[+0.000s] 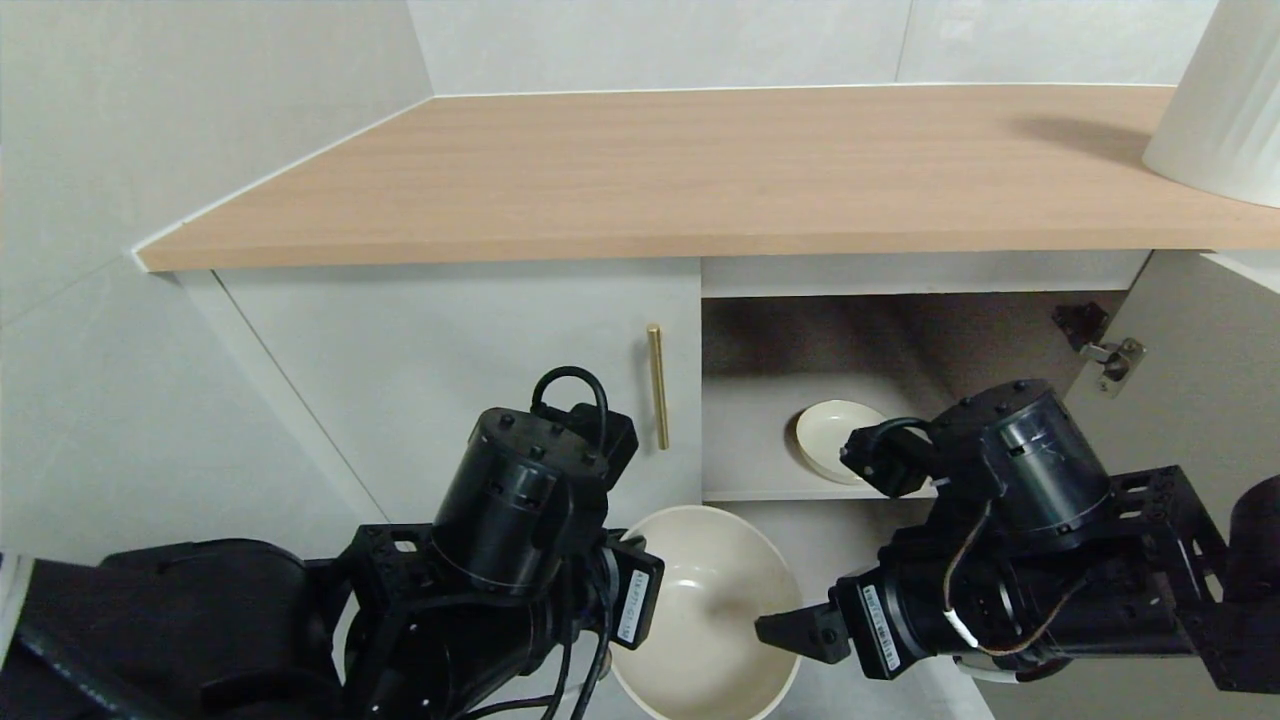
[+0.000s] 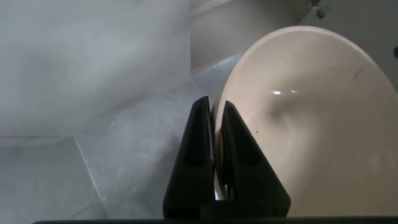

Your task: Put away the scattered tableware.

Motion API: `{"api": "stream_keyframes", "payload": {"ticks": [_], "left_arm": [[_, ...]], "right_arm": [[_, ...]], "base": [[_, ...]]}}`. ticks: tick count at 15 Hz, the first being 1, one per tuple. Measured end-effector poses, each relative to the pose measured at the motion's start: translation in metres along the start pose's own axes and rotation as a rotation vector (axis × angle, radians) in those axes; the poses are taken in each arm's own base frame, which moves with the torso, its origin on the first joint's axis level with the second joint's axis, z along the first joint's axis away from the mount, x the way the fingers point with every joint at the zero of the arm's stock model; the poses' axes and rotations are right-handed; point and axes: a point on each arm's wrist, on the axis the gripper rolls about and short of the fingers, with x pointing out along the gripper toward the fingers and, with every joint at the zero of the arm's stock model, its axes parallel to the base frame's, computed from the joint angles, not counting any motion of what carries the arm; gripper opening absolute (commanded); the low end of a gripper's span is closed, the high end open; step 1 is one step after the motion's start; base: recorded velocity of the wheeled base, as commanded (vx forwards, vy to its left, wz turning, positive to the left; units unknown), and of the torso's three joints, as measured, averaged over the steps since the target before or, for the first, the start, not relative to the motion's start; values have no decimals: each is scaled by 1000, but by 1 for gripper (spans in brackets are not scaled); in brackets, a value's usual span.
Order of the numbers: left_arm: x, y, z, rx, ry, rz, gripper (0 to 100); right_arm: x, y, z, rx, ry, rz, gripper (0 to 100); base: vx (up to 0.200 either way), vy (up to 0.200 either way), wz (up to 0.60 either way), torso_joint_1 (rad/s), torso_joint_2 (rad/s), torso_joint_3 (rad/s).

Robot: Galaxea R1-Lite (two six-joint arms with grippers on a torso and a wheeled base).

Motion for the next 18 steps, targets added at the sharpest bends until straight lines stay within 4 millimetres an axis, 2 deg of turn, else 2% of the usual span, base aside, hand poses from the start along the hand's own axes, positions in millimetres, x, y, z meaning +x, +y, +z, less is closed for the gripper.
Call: {"api": "stream_keyframes", "payload": {"ticks": [18], "left_arm": [[1, -2, -1, 3, 4, -4, 0]], "right_arm": [[10, 0, -4, 1, 35, -4, 0]], "base": [[0, 0, 0, 0, 0, 0]]}}
